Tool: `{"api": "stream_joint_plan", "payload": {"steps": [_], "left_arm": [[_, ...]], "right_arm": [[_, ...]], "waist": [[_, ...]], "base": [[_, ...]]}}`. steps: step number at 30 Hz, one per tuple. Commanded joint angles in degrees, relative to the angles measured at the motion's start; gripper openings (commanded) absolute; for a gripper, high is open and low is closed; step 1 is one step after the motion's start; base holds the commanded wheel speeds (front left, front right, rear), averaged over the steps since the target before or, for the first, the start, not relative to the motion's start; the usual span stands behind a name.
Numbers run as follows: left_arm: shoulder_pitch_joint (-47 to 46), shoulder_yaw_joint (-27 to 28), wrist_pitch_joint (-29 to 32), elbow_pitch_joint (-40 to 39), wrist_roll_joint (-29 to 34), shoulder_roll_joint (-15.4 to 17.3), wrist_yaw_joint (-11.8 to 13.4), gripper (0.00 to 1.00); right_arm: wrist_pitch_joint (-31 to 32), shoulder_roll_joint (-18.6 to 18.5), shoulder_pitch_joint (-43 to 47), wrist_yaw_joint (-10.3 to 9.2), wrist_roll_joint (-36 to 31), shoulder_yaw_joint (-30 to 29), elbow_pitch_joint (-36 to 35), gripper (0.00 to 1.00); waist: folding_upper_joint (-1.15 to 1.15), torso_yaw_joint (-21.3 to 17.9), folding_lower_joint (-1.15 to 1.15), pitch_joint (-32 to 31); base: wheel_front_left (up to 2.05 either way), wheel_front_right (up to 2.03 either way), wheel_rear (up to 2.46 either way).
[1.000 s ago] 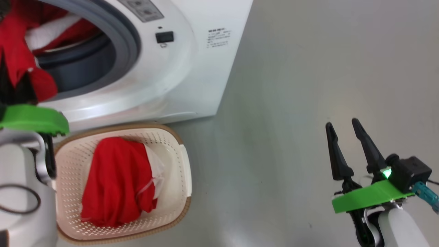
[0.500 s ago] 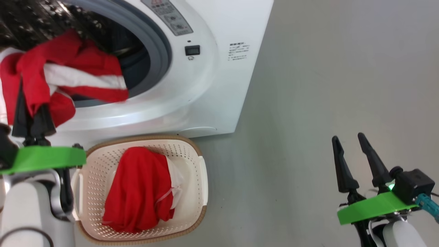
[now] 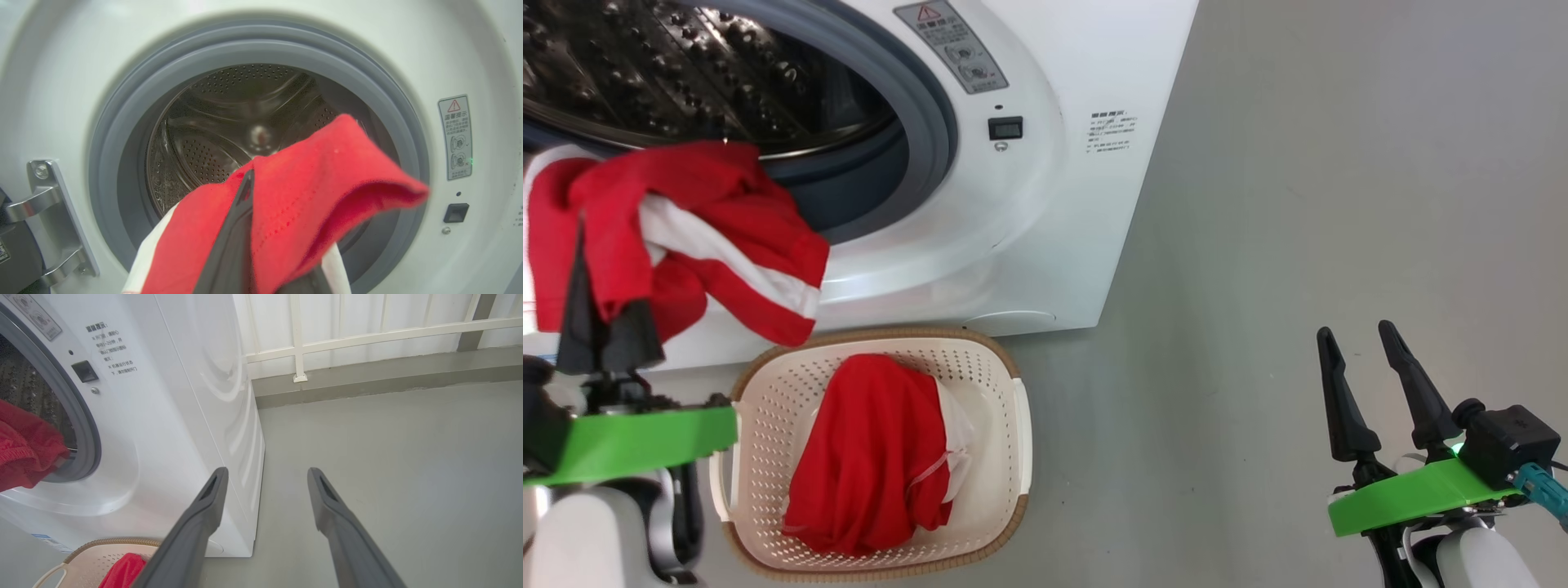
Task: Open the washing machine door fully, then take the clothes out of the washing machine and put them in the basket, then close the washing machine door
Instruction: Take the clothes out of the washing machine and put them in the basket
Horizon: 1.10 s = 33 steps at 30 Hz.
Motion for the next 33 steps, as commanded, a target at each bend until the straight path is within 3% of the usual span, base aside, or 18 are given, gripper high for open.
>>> {"api": "stream_joint_plan", "payload": {"steps": [1, 7, 15, 22, 33], "left_arm": [[0.92, 1.10, -0.22, -2.04, -0.59, 1.14, -0.03, 0.00], [3.43, -1.26, -0.22, -1.56, -2.44, 1.13, 1.21, 0.00], [5.99, -4.79, -0.22, 4.63, -4.29, 1.12, 2.24, 0.00], [4.75, -8.18, -0.22, 12.68, -5.12, 1.12, 2.03, 0.00], [0.59, -7.77, -0.22, 25.99, -4.01, 1.12, 0.96, 0.00]], "right_arm": [[-0.37, -0.43, 0.88, 0.42, -0.75, 1.08, -1.30, 1.00], [-0.37, -0.43, 0.25, 0.42, -0.57, 1.39, -1.48, 1.00], [-0.37, -0.43, -0.84, 0.42, -0.05, 1.82, -1.69, 1.00], [-0.37, -0.43, -2.33, 0.42, 0.01, 2.19, -1.91, 1.00], [-0.37, -0.43, -3.95, 0.42, 0.17, 3.19, -2.33, 1.00]], "waist": [[0.00, 0.02, 0.00, 0.16], [0.00, -0.18, 0.00, 1.17], [0.00, -0.57, 0.00, 3.70], [0.00, -0.95, 0.00, 6.57], [0.00, -2.43, 0.00, 11.47]], "base": [[0.00, 0.00, 0.00], [0.00, 0.00, 0.00], [0.00, 0.00, 0.00], [0.00, 0.00, 0.00], [0.00, 0.00, 0.00]]}}
